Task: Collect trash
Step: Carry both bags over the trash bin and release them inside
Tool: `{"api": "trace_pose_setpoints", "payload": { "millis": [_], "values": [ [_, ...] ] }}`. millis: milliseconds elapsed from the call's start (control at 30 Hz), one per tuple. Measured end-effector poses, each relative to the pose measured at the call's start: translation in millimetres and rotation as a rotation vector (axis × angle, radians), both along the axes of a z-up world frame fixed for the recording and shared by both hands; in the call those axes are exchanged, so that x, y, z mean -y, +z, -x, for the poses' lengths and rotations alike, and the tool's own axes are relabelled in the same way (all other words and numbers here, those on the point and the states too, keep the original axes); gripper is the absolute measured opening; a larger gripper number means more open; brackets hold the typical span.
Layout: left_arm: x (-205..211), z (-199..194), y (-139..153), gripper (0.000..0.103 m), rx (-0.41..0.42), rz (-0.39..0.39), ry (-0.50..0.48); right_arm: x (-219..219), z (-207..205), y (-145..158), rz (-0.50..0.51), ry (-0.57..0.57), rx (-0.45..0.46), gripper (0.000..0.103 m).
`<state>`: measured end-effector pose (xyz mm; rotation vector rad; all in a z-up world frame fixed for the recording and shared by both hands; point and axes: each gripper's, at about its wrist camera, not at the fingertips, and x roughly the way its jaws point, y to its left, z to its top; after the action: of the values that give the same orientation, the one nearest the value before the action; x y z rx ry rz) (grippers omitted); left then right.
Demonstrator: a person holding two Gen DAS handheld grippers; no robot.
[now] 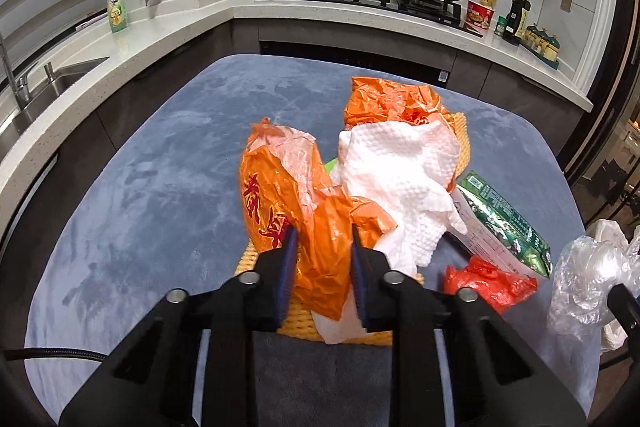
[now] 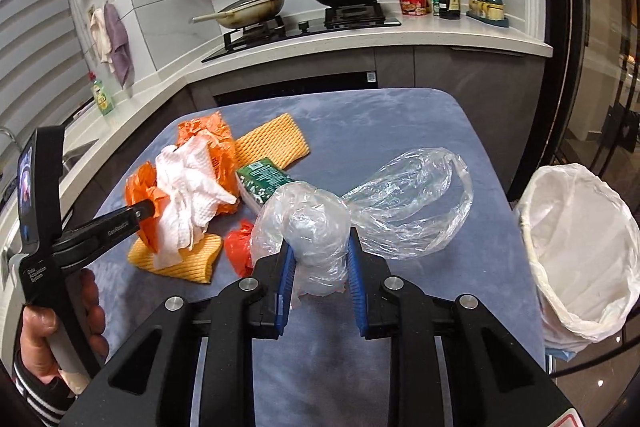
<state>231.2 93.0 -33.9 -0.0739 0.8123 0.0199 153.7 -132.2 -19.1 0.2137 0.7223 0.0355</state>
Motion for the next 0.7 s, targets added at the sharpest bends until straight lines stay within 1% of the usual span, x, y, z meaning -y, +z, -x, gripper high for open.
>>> {"api": "trace_pose_setpoints", "payload": {
  "millis": [33,200,333,533,700],
  "values": [
    [1,2,1,0.008,0.003,-0.008,0.002,2,1,1,-0.002,-0.004,0.002,0.023],
    [7,18,17,0.005,0.040,0.002,-0.010,21,11,7,-0.013,-0.039,0.024,0.023],
    [17,32,35,0.005,0.072,0.016,-0.038,38,20,12,-0.019,-0.074,0.042,0.023],
    [52,55,59,0.005,0.119,0.034,-0.127,69,36,20,-0.027,-0.143,0.073,0.023],
    [99,73,75,0.005,0.148,0.038,-0.242,107,53,26,-0.029,-0.229,0.095,0.023]
  ]
}}
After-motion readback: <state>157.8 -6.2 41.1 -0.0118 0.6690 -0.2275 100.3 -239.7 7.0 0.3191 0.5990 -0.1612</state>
